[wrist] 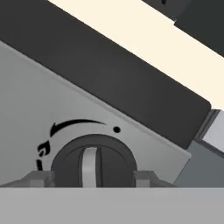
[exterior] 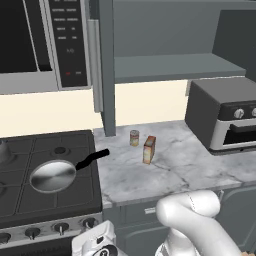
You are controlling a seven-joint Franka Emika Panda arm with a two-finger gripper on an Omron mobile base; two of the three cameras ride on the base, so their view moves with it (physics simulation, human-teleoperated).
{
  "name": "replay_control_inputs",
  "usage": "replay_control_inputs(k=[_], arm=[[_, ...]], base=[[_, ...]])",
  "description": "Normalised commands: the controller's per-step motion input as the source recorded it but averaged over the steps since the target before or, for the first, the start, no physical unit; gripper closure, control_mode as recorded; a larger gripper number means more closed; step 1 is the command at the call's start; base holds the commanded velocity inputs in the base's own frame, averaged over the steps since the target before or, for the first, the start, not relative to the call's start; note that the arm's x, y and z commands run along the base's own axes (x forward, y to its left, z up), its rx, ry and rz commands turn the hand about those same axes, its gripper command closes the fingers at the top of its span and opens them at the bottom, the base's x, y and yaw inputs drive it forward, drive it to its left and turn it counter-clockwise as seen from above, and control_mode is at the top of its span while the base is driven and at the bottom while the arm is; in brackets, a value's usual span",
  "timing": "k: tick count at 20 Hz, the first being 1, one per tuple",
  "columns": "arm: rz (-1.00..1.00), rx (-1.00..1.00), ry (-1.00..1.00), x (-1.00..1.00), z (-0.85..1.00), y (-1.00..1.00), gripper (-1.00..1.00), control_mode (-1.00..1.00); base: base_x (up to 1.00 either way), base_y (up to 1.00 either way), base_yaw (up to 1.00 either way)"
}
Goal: Pick the pan from the cabinet and place it on the stove. Then turn on the stove burner for the pan.
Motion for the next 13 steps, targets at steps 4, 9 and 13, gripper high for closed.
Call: replay_control_inputs(k=[4, 9, 13], arm=[[-0.03, -0.27, 0.00, -0.30, 0.00, -0.07, 1.00, -1.00], [-0.03, -0.26, 0.00, -0.29, 0.00, -0.06, 1.00, -1.00], [-0.03, -0.25, 0.00, -0.24, 0.00, -0.04, 1.00, -1.00]], base=[[0.00, 0.00, 0.00], [0.00, 0.00, 0.00], [0.00, 0.00, 0.00]])
